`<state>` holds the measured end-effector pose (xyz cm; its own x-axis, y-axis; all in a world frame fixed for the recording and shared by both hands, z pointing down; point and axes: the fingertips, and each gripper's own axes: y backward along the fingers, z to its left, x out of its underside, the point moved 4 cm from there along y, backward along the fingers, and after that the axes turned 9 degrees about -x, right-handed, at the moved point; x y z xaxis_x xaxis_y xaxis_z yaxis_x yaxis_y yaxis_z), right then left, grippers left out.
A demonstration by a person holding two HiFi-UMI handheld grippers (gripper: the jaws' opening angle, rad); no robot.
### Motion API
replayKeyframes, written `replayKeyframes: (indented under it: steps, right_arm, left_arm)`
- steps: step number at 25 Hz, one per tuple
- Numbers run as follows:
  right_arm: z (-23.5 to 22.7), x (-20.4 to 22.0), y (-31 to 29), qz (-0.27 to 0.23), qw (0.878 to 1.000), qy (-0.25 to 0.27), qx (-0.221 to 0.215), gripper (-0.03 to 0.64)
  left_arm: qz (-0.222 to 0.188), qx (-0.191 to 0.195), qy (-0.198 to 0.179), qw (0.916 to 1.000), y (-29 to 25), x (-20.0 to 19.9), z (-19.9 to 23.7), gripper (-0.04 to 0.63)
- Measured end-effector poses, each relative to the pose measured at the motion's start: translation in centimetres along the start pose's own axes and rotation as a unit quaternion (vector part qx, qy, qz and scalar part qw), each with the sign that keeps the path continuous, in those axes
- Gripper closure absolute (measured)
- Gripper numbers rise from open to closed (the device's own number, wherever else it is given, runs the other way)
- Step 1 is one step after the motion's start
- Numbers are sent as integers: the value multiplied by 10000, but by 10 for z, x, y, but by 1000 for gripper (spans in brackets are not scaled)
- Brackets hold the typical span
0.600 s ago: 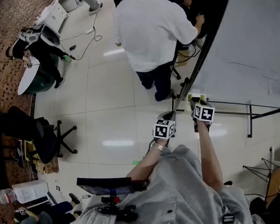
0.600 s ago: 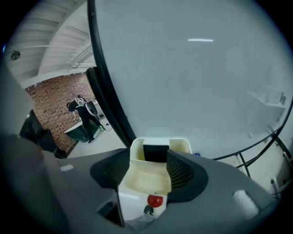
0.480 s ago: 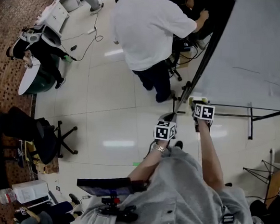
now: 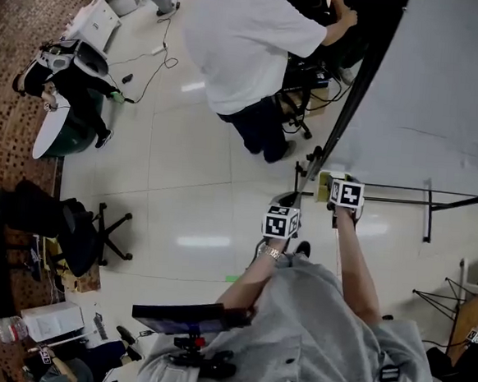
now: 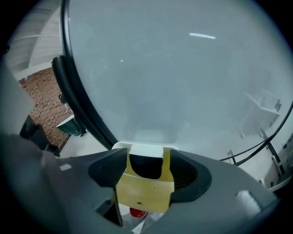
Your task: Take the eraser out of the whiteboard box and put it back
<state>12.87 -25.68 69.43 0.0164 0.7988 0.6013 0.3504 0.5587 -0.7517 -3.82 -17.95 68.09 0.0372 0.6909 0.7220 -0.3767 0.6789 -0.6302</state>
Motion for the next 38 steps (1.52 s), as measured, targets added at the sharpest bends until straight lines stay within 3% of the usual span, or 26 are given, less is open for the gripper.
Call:
replayKeyframes:
  steps: [6, 9, 15, 19, 28, 38]
  right_arm:
    - [-1, -1, -13, 125, 9999, 56, 60, 341]
    - [6, -1, -7, 119, 9994, -9, -316, 343]
    - [15, -27, 79, -714, 9945, -81, -763, 344]
    - [22, -26, 117, -890, 9906, -79, -1033, 344]
    - [25, 0, 88, -691, 9935, -19, -900, 344]
    - [34, -5, 66, -804, 9935, 536, -597, 344]
  left_arm:
    - [-57, -40, -57, 10000, -2, -9, -6, 592]
    - [-97, -105, -39, 9999, -3, -13, -3, 592]
    - [-78, -143, -6, 9999, -7, -13, 1, 592]
    - [-31, -59, -14, 10000, -15, -12, -5, 592]
    - [37, 76, -95, 9999, -20, -7, -15, 592]
    - [-6, 25, -94, 10000, -11, -6, -6, 592]
